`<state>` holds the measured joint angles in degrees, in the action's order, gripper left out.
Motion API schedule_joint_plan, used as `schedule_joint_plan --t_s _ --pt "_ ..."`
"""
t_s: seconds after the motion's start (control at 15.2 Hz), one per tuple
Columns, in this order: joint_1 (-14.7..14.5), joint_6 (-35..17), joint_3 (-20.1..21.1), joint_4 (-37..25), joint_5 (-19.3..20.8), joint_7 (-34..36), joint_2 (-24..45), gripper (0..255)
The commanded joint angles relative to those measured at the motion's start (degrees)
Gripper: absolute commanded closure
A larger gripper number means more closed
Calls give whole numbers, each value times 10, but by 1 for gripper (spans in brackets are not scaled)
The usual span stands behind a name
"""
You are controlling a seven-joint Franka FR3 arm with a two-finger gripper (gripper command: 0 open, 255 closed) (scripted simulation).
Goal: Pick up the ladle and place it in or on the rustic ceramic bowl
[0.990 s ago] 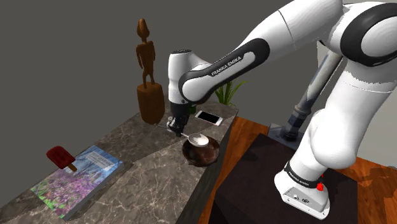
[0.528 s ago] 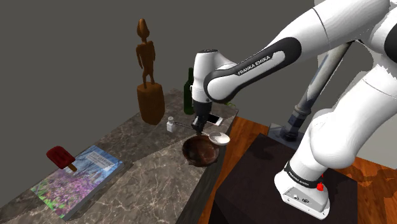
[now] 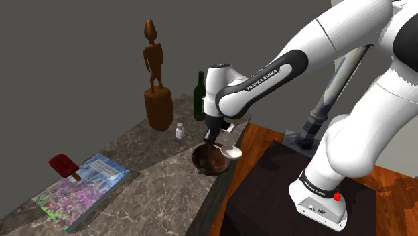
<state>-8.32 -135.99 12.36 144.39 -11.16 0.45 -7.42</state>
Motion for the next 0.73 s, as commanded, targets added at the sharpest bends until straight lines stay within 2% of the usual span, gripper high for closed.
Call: schedule_joint_plan --t_s 0.0,0.4,0.66 --pt "0 -17 1 4 0 -1 13 255" --pt "0 -68 3 16 2 -3 52 255" --pt "0 -68 2 16 2 -3 52 255"
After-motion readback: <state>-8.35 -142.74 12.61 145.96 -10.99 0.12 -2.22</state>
